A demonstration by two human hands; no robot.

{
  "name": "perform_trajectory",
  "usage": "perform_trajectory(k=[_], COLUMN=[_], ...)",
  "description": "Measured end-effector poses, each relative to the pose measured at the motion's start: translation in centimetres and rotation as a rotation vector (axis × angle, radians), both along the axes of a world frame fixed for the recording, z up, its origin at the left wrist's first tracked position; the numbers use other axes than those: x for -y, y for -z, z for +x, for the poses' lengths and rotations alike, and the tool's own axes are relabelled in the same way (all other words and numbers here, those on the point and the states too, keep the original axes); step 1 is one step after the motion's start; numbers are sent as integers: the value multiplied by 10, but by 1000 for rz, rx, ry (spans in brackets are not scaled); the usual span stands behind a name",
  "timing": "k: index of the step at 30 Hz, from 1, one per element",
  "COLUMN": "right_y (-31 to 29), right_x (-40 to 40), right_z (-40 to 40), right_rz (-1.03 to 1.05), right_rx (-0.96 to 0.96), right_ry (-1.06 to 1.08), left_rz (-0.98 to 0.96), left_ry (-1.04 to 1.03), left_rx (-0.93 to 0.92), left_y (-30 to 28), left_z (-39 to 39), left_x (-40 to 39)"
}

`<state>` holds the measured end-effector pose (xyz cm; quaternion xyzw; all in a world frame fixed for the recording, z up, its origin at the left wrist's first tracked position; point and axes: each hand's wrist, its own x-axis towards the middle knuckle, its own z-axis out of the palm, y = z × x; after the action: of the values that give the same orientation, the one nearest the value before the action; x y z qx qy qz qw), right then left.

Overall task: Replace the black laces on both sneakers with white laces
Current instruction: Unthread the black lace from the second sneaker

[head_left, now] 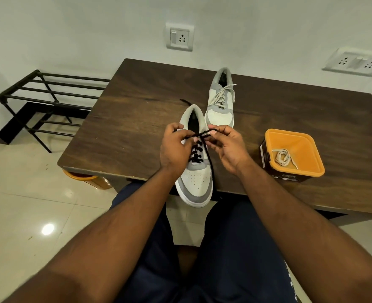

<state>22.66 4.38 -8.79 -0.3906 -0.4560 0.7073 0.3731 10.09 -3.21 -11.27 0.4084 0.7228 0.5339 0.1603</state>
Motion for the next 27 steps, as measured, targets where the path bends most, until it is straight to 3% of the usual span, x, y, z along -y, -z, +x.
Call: perform_trajectory(k=[3,6,9,10,12,14,17,20,24,27], right_y=[12,8,3,2,-1,4,9,3,-1,3], right_x=[0,1,1,1,0,-2,6,14,10,-2], right_z=[2,-1,-6,-6,-4,5,10,1,-1,13], right_rz=[342,804,1037,1009,736,531,714,889,866,608], right_rx=[318,556,740,719,536,421,586,725,737,594], right_ry=[185,0,-116,-56,169,286,116,-58,5,280], left_rz=[51,26,-26,-38,-89,-163,-244,-293,-189,-91], left_ry=[-52,-18,-52,-100,-204,-229,-108,29,20,-144], left_rx=[117,52,-37,-40,-15,-131,-421,-598,-425,-8], left_y=[0,-3,-9,-11,-14,-15,-12,-18,-18,-3], left_z=[-1,2,6,7,6,4,-1,-1,-9,-26], left_x=[-1,3,4,4,5,7,6,1,1,3])
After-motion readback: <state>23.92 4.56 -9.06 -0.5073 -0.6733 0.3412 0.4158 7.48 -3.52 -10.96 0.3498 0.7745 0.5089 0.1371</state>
